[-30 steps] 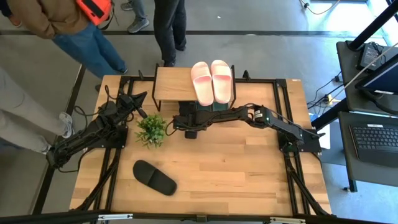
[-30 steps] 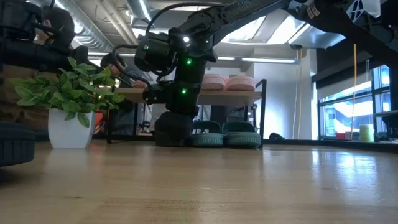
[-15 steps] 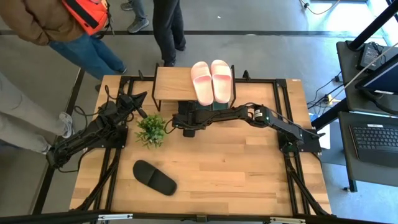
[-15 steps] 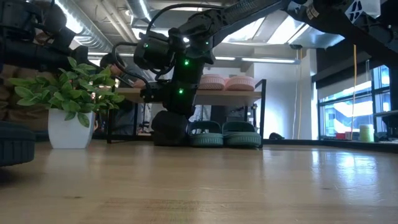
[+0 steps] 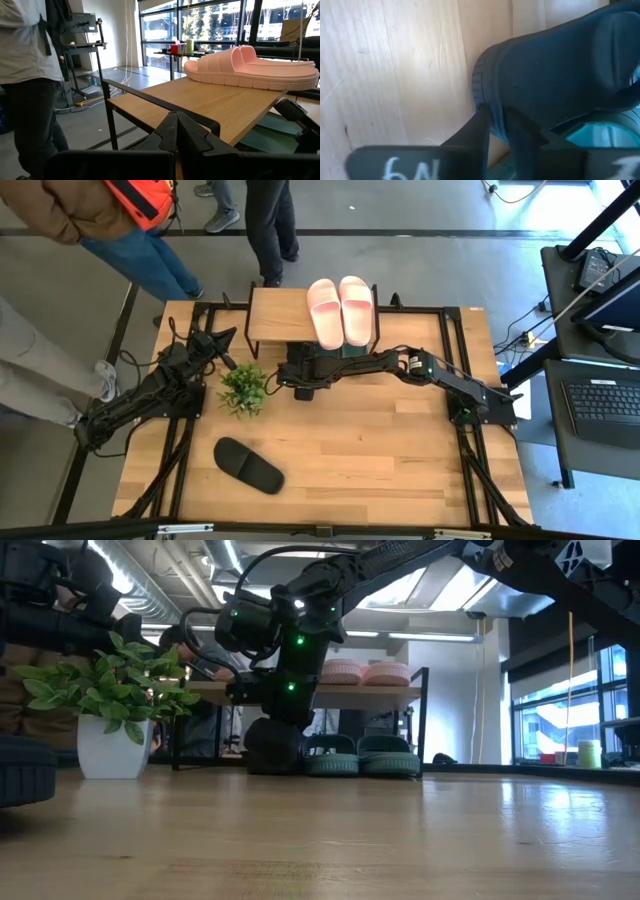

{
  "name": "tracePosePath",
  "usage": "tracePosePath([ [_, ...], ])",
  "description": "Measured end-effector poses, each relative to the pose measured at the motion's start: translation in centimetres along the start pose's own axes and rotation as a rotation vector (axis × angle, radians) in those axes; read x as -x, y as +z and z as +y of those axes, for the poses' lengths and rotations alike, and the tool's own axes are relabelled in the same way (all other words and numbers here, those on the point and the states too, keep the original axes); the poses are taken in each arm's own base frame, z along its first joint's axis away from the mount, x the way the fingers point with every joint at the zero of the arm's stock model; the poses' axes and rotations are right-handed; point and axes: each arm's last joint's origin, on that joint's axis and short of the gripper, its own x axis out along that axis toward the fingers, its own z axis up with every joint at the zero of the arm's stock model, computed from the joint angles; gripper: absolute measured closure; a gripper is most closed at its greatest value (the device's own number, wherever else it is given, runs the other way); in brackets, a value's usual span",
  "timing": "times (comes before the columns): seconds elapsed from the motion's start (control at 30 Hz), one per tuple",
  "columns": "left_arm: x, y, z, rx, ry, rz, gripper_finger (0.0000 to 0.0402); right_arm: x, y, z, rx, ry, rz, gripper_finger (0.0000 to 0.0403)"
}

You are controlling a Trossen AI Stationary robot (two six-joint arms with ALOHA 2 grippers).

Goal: Pick and place slides into the shelf
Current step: Put the top black slide under the shelf, then put the black slide under the shelf

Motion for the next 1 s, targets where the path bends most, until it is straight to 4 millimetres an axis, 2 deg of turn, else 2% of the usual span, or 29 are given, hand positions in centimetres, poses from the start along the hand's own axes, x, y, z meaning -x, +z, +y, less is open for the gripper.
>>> tracePosePath([
  [0.23,0.0,0.0,0.0,0.000,0.000,0.000,0.0401,0.3,0.0,-0.1,-0.041,-0.001,0.018,0.0254],
  [0.4,0.0,0.0,0.0,0.000,0.000,0.000,0.0401,1.0,0.1,0.1,-0.055,-0.002,0.011,0.0218],
  [0.7,0.0,0.0,0.0,0.000,0.000,0.000,0.0401,2.7,0.2,1.4,-0.047,0.016,-0.009,0.0206],
  [1.0,0.0,0.0,0.0,0.000,0.000,0.000,0.0401,4.9,0.3,4.1,0.007,0.073,-0.043,0.0206],
])
